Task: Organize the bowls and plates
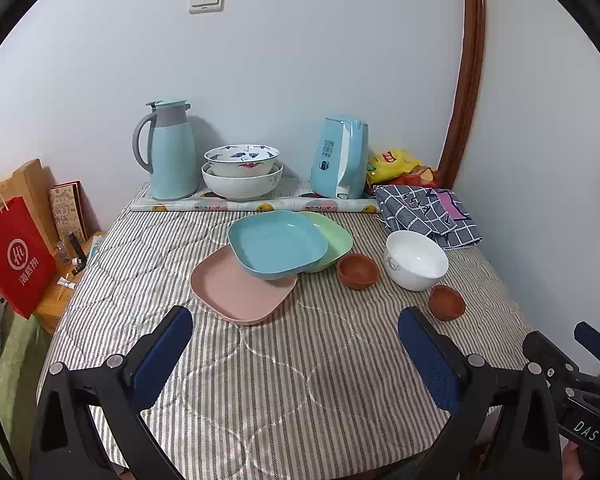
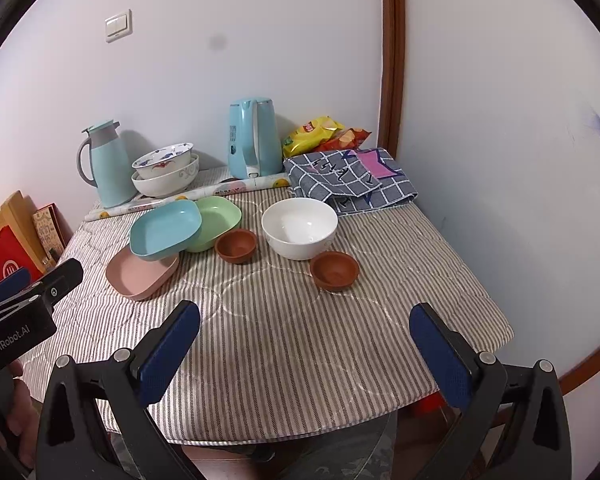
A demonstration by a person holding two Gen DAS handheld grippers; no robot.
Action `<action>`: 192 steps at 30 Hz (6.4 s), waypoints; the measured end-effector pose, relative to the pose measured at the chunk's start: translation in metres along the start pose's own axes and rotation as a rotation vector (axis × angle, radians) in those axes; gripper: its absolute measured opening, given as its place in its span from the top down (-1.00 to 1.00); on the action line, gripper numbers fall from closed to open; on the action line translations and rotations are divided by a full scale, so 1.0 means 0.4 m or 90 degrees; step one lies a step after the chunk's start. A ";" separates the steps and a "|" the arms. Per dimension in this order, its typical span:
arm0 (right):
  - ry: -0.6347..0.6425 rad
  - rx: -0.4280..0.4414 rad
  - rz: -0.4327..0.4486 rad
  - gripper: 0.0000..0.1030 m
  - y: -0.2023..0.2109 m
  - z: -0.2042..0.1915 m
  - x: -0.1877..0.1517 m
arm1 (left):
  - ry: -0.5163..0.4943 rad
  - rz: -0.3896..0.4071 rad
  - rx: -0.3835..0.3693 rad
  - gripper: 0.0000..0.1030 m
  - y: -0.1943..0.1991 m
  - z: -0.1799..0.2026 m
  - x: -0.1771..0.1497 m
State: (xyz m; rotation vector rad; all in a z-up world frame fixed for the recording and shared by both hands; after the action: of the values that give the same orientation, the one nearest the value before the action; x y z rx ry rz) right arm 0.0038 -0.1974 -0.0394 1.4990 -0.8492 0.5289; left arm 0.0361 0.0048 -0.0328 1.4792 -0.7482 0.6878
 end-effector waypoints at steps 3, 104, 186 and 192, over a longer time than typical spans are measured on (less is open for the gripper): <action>-0.002 -0.001 0.001 -1.00 -0.001 0.001 -0.001 | -0.001 0.001 -0.001 -1.00 0.001 -0.001 -0.001; -0.024 0.073 -0.055 -0.99 -0.291 -0.133 0.127 | 0.052 -0.098 0.019 -0.99 -0.323 -0.156 0.093; 0.055 0.123 -0.164 0.77 -0.537 -0.422 0.116 | 0.074 -0.120 -0.060 0.75 -0.538 -0.229 0.146; 0.060 0.137 -0.164 0.78 -0.523 -0.438 0.105 | 0.079 -0.122 -0.041 0.75 -0.512 -0.250 0.126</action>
State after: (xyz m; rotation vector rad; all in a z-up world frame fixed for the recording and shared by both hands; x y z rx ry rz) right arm 0.2183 -0.0431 -0.1196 1.7364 -0.5278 0.5065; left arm 0.2312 0.1045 -0.1131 1.4142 -0.5212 0.5981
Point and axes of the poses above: each gripper's, at about its wrist camera, not at the fingertips, and y roughly against the way its jaws point, z to its right, x to its top, the point moved 6 cm from there along -y, roughly the way its jaws point, and after that the axes turned 9 degrees about -y, right-handed, at the moved point
